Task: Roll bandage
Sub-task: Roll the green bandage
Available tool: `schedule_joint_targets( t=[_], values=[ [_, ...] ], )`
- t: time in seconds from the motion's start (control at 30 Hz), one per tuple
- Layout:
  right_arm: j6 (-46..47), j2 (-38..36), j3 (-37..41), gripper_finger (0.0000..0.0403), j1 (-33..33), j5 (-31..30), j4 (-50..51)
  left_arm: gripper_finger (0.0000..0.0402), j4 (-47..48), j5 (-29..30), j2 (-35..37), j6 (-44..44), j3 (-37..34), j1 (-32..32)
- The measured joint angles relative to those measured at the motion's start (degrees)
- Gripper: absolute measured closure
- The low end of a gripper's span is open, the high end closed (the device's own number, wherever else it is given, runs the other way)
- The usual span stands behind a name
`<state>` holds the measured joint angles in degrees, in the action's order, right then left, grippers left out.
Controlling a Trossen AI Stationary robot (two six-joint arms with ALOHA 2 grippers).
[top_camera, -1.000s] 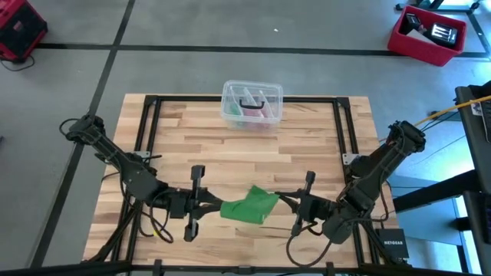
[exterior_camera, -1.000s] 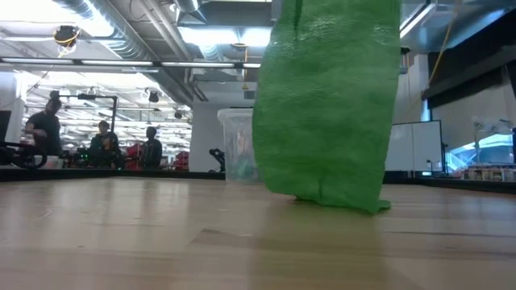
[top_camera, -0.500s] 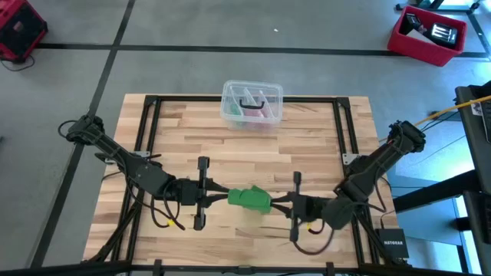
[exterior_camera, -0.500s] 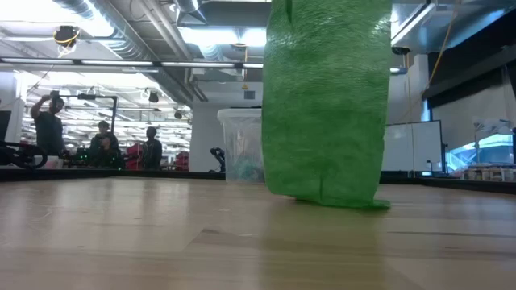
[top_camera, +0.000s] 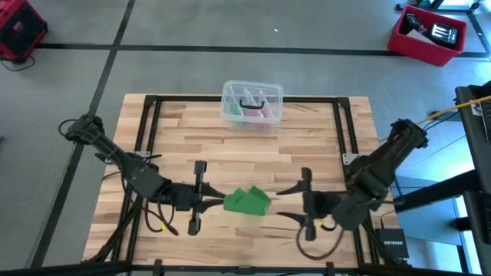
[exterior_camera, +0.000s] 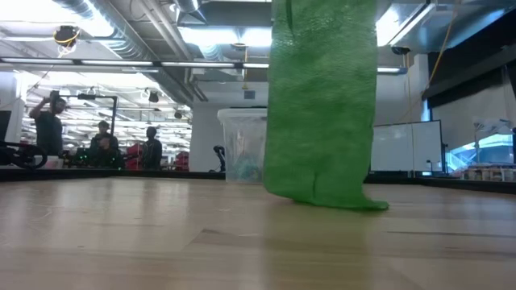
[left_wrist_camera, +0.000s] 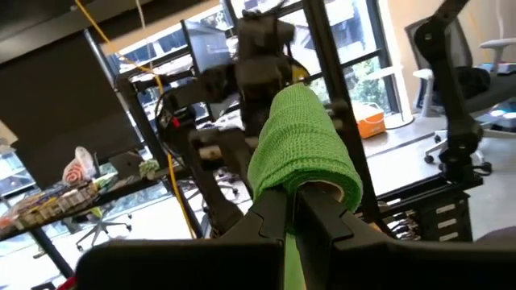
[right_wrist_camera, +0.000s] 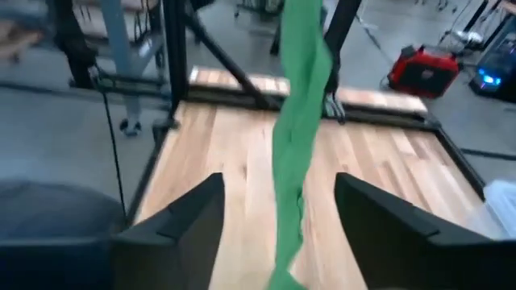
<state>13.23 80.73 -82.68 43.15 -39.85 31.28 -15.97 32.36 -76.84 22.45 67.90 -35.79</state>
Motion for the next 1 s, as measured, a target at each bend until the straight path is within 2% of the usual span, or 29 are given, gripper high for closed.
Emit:
schedule_joint_targets(
  t=[0.2, 0.33, 0.47, 0.83, 1.0],
  values=[
    [-10.8, 0.4, -2.0, 0.0158, 1.1, -6.4, -11.2, 0.04, 0.9, -0.5, -0.2, -1.1, 0.0, 0.3],
    [-20.0, 2.3, -2.0, 0.0173, 1.0, -6.7, -20.1, 0.04, 0.9, -1.0, -0.2, -1.3, 0.0, 0.3],
    [-26.3, 4.3, -1.9, 0.019, 0.7, -7.2, -24.4, 0.04, 1.0, -1.1, -0.2, -1.5, 0.0, 0.3],
    [-27.4, 4.6, -1.9, 0.0225, -1.3, -5.3, -25.5, 0.04, 2.1, -1.1, -0.2, -2.4, 0.0, 0.3],
    [-27.0, 5.2, -1.9, 0.0236, -3.4, -0.3, -25.2, 0.04, 2.3, -1.1, -0.3, -2.5, 0.0, 0.5]
  ],
)
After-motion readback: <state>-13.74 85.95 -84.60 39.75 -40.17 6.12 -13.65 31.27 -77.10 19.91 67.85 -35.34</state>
